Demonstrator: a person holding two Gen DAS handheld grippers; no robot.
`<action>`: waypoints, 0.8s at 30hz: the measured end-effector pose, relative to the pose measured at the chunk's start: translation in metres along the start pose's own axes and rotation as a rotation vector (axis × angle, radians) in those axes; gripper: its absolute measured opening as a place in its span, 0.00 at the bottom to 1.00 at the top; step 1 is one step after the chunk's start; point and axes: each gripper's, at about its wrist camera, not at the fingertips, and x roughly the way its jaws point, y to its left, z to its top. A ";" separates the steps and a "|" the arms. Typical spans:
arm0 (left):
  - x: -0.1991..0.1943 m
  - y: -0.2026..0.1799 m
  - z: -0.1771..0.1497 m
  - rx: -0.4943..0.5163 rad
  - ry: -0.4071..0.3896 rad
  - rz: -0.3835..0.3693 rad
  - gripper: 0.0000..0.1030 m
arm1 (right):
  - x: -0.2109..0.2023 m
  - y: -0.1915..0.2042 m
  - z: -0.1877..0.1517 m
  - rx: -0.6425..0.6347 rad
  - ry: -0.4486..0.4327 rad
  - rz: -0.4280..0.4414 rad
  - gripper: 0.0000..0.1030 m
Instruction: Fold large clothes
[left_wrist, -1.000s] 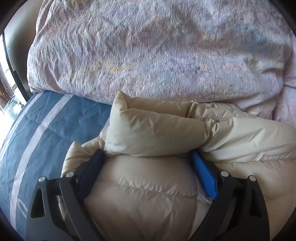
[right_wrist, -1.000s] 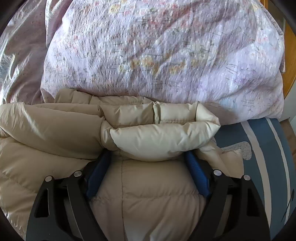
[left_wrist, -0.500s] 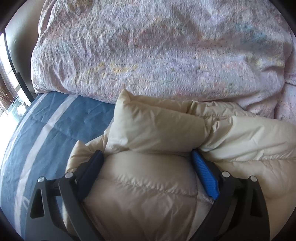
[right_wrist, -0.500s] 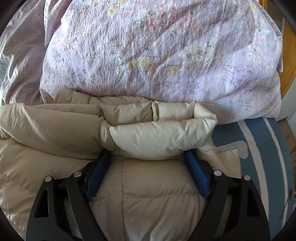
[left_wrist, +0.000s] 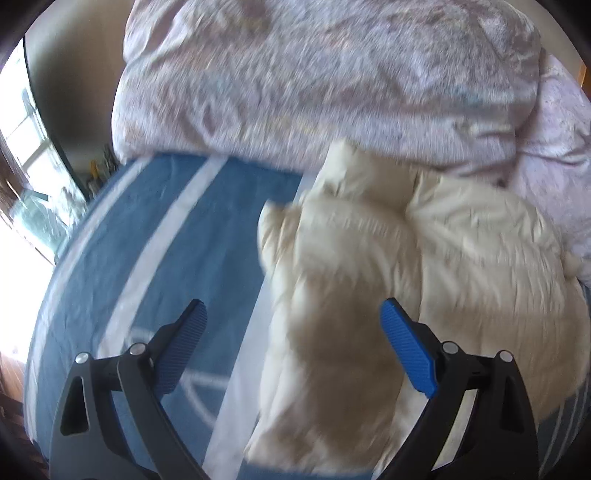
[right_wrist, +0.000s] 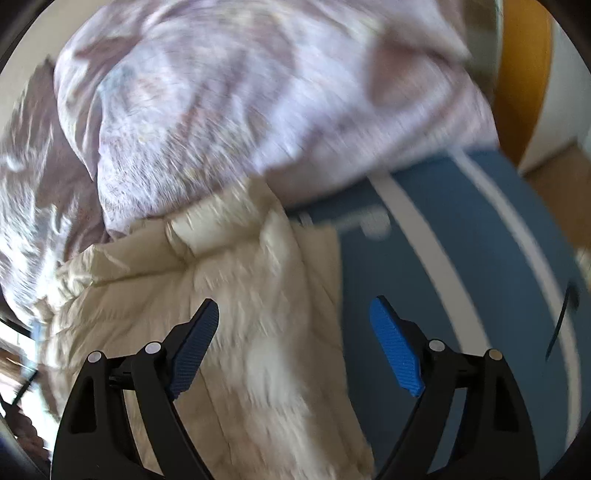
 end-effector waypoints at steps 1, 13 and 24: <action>0.002 0.007 -0.007 -0.021 0.031 -0.022 0.92 | 0.000 -0.009 -0.006 0.026 0.031 0.018 0.84; 0.005 0.022 -0.059 -0.107 0.125 -0.153 0.91 | 0.004 -0.057 -0.069 0.246 0.247 0.178 0.84; 0.016 0.001 -0.068 -0.121 0.139 -0.156 0.84 | 0.012 -0.035 -0.076 0.288 0.257 0.181 0.80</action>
